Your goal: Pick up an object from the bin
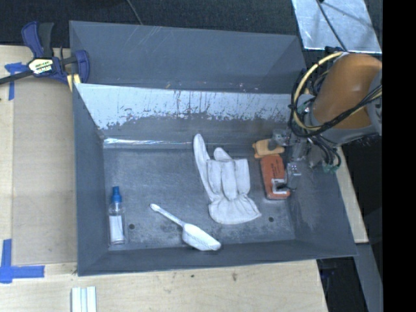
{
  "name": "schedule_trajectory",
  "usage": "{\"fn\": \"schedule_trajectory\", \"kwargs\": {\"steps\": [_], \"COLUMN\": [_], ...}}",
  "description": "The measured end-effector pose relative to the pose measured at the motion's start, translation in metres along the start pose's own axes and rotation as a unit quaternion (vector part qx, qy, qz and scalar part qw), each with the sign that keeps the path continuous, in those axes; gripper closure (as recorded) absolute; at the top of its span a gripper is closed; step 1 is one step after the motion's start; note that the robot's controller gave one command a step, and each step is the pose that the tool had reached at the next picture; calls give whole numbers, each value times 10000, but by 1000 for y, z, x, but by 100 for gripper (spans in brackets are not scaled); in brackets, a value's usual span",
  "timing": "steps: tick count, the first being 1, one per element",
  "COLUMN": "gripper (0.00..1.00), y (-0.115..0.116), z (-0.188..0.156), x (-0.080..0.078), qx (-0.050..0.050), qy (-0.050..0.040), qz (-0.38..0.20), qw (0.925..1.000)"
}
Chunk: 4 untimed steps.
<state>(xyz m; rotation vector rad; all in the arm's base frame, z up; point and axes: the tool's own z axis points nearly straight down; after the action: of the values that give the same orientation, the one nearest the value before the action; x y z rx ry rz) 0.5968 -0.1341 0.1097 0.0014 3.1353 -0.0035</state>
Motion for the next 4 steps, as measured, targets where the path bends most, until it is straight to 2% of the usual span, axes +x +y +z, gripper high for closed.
{"fn": "schedule_trajectory", "kwargs": {"steps": [1,2,3,4], "gripper": [0,100,100,100], "y": [24,62,62,41], "z": [27,37,37,1], "x": [-6,7,7,-11], "qx": [-5,-7,-7,-11], "qy": [18,21,21,24], "qz": [-63,557,555,561], "qw": [10000,9984,9985,9984]}}
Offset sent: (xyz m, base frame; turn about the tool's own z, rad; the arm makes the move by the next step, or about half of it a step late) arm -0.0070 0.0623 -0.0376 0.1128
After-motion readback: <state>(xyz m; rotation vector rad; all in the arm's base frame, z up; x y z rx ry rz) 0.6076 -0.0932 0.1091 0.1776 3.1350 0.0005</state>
